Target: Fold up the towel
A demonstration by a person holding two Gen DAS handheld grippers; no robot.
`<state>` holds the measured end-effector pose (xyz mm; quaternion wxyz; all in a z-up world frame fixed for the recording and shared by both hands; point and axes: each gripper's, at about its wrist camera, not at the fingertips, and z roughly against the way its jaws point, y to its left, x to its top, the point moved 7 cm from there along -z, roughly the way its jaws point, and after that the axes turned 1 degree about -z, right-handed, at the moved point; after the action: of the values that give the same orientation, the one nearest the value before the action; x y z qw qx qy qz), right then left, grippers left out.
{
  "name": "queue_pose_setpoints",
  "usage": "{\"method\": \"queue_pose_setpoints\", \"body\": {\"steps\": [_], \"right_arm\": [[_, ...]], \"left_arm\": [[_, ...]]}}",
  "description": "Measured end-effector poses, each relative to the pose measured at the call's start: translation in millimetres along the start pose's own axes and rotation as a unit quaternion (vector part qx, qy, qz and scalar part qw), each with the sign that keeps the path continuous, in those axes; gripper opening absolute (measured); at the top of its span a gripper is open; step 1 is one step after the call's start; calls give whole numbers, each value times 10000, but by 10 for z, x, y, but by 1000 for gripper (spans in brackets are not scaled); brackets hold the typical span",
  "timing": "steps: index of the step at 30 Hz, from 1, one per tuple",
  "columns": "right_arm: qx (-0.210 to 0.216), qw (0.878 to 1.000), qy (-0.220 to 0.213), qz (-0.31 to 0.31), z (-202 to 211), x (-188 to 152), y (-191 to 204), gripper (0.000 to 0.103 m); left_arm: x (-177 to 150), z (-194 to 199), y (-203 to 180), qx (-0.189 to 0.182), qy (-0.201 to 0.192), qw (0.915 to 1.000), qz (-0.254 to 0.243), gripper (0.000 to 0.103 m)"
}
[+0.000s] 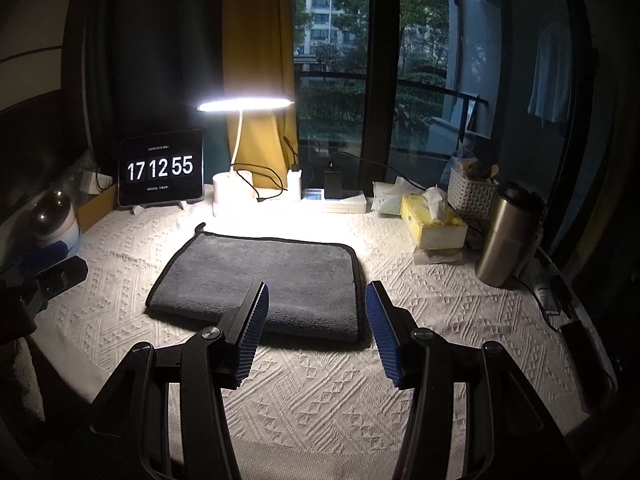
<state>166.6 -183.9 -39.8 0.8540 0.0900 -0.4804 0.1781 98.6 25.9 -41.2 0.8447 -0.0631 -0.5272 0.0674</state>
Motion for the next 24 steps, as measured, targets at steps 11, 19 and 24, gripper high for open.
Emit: {"method": "queue_pose_setpoints", "body": {"steps": [11, 19, 24], "right_arm": [[-111, 9995, -281, 48, 357, -33, 34, 53], [-166, 9984, -537, 55, 633, -26, 55, 53], [-253, 9975, -663, 75, 784, -18, 40, 53]], "left_arm": [[64, 331, -122, -81, -444, 9988, -191, 86], [134, 592, -203, -120, -776, 9964, -310, 86], [164, 749, -238, -81, -925, 9949, -384, 86]]}}
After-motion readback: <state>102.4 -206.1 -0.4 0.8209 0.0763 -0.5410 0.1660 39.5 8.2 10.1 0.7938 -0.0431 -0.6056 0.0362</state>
